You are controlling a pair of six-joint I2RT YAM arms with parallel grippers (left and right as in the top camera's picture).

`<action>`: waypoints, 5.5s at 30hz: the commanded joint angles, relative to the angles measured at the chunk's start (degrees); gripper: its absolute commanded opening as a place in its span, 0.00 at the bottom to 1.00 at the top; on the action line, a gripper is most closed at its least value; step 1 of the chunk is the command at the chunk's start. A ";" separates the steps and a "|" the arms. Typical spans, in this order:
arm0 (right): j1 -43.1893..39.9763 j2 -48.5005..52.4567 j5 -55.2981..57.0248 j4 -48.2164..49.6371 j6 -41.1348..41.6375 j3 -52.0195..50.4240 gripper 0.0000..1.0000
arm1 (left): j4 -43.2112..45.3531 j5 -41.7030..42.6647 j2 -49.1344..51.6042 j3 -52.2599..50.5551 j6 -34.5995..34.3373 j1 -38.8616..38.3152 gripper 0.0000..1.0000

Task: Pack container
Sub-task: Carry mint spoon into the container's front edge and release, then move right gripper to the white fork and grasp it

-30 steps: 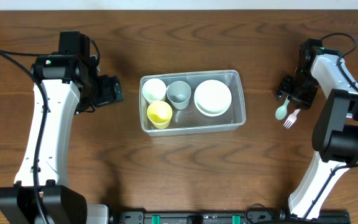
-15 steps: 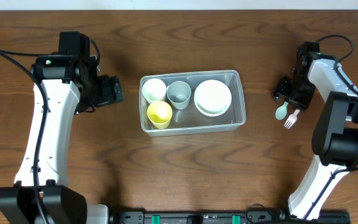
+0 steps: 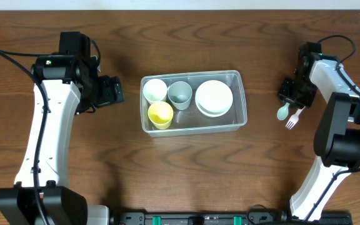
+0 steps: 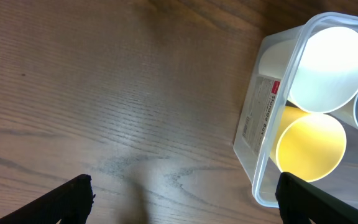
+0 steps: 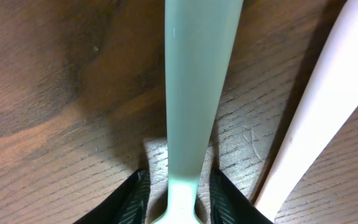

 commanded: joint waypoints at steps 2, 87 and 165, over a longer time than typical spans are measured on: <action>0.44 2.62 -1.29 0.35 -0.07 -2.34 0.27 | -0.20 -0.28 -0.04 -0.02 -0.26 0.00 0.94; -4.04 -25.62 -0.79 -3.28 1.05 -3.54 0.83 | -0.85 -0.26 -0.04 -0.02 -0.26 -0.02 0.94; -8.50 -14.14 -3.21 12.17 1.01 -24.83 0.34 | -1.29 -0.26 -0.04 -0.02 -0.28 -0.02 0.95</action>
